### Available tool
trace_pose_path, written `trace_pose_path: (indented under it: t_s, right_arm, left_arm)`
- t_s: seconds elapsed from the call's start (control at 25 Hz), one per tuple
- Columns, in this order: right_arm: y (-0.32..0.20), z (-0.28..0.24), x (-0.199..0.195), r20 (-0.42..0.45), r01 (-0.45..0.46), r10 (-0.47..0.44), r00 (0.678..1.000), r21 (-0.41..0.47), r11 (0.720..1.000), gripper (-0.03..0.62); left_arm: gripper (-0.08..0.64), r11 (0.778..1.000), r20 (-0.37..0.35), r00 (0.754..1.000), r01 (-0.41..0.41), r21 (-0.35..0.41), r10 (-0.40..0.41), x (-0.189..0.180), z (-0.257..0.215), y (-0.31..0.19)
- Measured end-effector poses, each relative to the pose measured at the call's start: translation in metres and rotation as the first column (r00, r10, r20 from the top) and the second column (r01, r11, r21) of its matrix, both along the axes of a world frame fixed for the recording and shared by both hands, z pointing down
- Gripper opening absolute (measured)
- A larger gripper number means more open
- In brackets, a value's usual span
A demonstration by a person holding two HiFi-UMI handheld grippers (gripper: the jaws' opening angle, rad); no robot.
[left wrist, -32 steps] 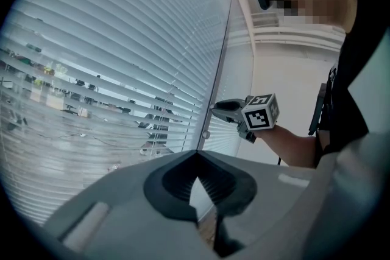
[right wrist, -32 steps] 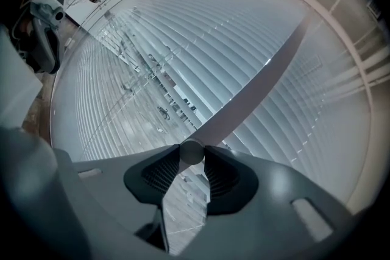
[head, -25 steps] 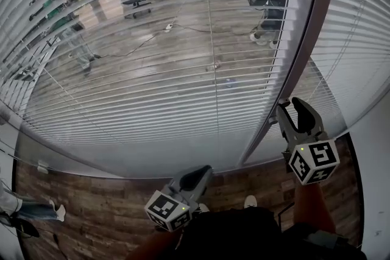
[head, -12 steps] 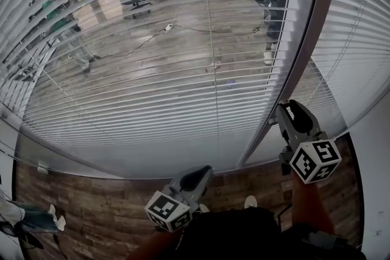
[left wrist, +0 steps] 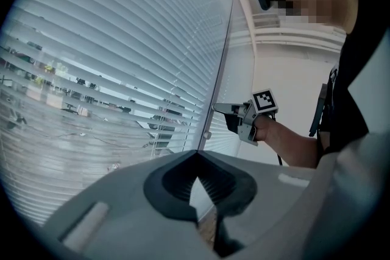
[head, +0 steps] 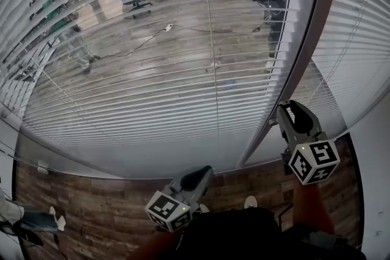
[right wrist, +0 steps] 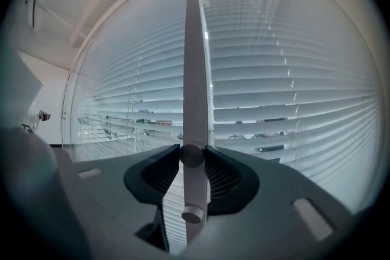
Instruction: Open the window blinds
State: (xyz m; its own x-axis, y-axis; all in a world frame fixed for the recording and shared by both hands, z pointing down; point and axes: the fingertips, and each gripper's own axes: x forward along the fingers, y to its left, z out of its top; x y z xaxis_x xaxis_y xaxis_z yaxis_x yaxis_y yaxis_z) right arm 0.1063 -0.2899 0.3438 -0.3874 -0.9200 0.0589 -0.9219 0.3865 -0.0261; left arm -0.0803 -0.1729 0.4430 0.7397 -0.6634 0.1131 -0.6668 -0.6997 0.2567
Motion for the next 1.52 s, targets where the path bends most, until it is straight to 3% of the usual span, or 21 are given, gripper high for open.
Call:
trace_pose_path:
  t_s: [0.24,0.4,0.68,0.88,0.96,1.12,1.2,1.52]
  right_arm:
    - [-0.001,-0.003,-0.001,-0.151,-0.012,0.018,0.988,0.036,0.999,0.153]
    - [0.000,-0.003,-0.002,-0.305,-0.017,0.040,0.952,0.078,0.997,0.153]
    - [0.000,-0.006,-0.007,-0.518,-0.001,0.070,0.852,0.132,0.991,0.152]
    - [0.002,-0.001,-0.008,-0.610,0.010,0.094,0.787,0.165,0.986,0.152]
    - [0.003,0.000,-0.008,-0.659,0.005,0.113,0.743,0.175,0.985,0.151]
    - [0.003,0.003,-0.009,-0.760,0.007,0.170,0.627,0.224,0.975,0.152]
    - [0.003,0.005,-0.009,-0.779,0.008,0.187,0.598,0.239,0.971,0.150]
    - [0.002,0.005,-0.008,-0.770,0.003,0.192,0.608,0.244,0.970,0.152]
  left_arm:
    - [0.000,1.000,-0.012,1.000,-0.005,0.002,0.005,0.002,0.000,0.000]
    - [0.000,1.000,-0.009,1.000,-0.008,0.005,0.008,0.003,-0.001,0.001]
    - [0.000,1.000,-0.004,1.000,-0.005,0.006,0.005,0.002,-0.001,0.002]
    - [0.000,1.000,0.012,1.000,0.000,-0.015,0.000,0.002,-0.005,0.004]
    - [0.000,1.000,0.007,1.000,0.011,-0.010,-0.011,0.002,-0.007,0.003]
    - [0.000,1.000,-0.004,1.000,0.004,0.004,-0.004,0.002,-0.004,0.004]
    - [0.000,1.000,-0.010,1.000,0.003,0.004,-0.003,0.002,-0.004,0.005]
    - [0.000,1.000,0.002,1.000,0.020,-0.007,-0.020,0.000,-0.004,0.003]
